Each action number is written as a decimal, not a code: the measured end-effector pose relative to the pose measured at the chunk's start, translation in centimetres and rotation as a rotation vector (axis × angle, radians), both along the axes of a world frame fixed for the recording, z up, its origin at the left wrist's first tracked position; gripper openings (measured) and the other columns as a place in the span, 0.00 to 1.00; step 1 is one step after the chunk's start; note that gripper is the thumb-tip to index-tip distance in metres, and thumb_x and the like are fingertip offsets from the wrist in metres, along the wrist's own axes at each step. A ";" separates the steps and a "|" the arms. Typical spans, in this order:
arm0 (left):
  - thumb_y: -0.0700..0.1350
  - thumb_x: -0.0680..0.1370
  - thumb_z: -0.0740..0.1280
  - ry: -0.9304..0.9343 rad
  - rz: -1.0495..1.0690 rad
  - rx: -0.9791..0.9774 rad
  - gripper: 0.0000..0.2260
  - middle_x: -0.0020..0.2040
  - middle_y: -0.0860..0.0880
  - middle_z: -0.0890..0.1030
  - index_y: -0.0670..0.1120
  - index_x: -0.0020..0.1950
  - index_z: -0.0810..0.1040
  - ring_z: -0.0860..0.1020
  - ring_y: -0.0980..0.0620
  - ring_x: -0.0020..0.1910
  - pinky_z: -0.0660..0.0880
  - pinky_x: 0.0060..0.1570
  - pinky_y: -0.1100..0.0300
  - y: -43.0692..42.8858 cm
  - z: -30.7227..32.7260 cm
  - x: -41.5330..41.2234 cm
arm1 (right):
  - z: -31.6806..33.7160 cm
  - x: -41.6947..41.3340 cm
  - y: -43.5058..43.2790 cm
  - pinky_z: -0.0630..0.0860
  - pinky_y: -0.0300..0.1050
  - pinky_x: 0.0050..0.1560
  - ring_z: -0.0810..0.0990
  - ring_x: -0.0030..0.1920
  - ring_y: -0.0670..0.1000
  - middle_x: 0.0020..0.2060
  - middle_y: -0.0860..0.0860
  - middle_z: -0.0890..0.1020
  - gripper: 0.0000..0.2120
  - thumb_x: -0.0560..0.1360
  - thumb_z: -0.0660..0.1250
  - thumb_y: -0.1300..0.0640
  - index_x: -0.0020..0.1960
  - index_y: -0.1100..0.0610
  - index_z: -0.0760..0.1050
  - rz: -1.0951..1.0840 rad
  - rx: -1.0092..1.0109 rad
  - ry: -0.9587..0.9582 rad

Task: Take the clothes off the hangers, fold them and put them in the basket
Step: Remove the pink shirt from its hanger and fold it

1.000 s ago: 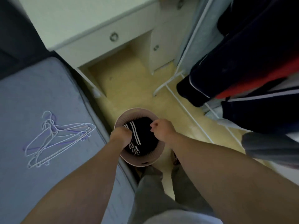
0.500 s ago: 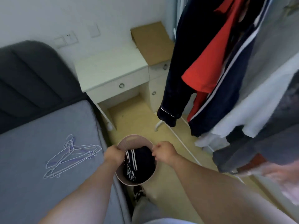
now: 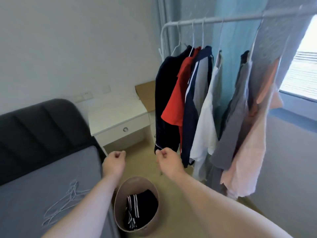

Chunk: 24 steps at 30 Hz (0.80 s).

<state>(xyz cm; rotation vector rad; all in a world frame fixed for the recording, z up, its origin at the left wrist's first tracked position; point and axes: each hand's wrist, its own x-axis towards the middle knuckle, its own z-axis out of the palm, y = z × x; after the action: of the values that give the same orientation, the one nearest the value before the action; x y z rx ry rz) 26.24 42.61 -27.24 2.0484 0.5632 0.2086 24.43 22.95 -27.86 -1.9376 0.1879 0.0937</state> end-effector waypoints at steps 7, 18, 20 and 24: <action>0.52 0.82 0.62 -0.274 -0.288 -0.068 0.11 0.40 0.50 0.80 0.49 0.46 0.78 0.76 0.52 0.39 0.70 0.38 0.58 -8.0 10.0 -1.5 | 9.8 -5.3 -4.9 0.81 0.53 0.45 0.82 0.39 0.52 0.36 0.47 0.82 0.15 0.81 0.58 0.41 0.43 0.49 0.74 -0.248 0.083 -0.243; 0.50 0.80 0.65 -0.545 -0.658 -0.163 0.10 0.35 0.54 0.79 0.48 0.43 0.80 0.77 0.56 0.37 0.71 0.38 0.60 -20.2 18.3 -5.3 | 18.6 -10.9 -15.8 0.78 0.57 0.44 0.79 0.35 0.52 0.31 0.49 0.80 0.18 0.81 0.58 0.44 0.40 0.54 0.77 -0.703 0.137 -0.528; 0.50 0.80 0.65 -0.574 -0.704 -0.152 0.09 0.36 0.54 0.80 0.48 0.43 0.80 0.78 0.56 0.39 0.72 0.40 0.61 -22.1 19.4 -5.9 | 19.6 -11.5 -17.9 0.77 0.52 0.42 0.79 0.36 0.52 0.36 0.52 0.82 0.18 0.82 0.58 0.46 0.41 0.55 0.77 -0.778 0.134 -0.537; 0.50 0.80 0.65 -0.575 -0.746 -0.134 0.10 0.38 0.52 0.81 0.46 0.45 0.80 0.78 0.53 0.39 0.73 0.42 0.60 -25.4 21.3 -5.9 | 20.9 -11.5 -21.1 0.77 0.46 0.43 0.80 0.40 0.52 0.40 0.53 0.81 0.15 0.84 0.57 0.48 0.49 0.55 0.77 -0.820 0.223 -0.506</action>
<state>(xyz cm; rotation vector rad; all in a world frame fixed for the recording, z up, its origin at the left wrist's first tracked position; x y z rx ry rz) 20.36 17.26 -5.95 1.8138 -0.5244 0.2818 12.94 1.86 -6.98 -1.4785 0.5830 -0.8675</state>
